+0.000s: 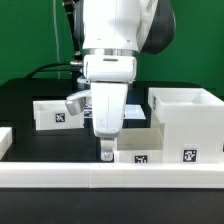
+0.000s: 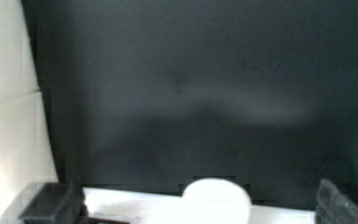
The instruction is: Assemble drawer
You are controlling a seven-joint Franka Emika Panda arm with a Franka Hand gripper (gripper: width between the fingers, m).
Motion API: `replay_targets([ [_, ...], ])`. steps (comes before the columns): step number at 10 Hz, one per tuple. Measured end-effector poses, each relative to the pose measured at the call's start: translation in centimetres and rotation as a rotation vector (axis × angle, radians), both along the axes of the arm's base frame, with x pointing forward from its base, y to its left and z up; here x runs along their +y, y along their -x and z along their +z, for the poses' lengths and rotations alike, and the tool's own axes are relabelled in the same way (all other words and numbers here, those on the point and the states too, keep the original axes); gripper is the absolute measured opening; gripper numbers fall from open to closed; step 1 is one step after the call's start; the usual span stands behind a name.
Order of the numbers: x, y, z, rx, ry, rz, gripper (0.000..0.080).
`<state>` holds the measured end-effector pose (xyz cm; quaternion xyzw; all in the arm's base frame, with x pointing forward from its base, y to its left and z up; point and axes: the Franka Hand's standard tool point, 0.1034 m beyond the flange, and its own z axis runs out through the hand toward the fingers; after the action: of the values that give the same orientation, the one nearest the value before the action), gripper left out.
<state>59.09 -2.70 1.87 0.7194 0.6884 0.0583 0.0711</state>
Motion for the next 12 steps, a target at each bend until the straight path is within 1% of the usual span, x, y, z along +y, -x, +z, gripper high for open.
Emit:
replay_targets([
  [1, 0.1, 0.0, 0.0, 0.000, 0.000, 0.001, 0.0649],
  [2, 0.8, -0.1, 0.0, 0.002, 0.000, 0.006, 0.0649],
  [4, 2.9, -0.3, 0.1, 0.005, 0.004, 0.036, 0.0649],
  [6, 4.1, -0.2, 0.0, 0.046, 0.020, 0.069, 0.0649],
  [10, 3.9, -0.2, 0.0, 0.046, 0.020, 0.066, 0.0649],
  [12, 5.0, -0.1, 0.0, 0.060, 0.014, 0.063, 0.0649],
])
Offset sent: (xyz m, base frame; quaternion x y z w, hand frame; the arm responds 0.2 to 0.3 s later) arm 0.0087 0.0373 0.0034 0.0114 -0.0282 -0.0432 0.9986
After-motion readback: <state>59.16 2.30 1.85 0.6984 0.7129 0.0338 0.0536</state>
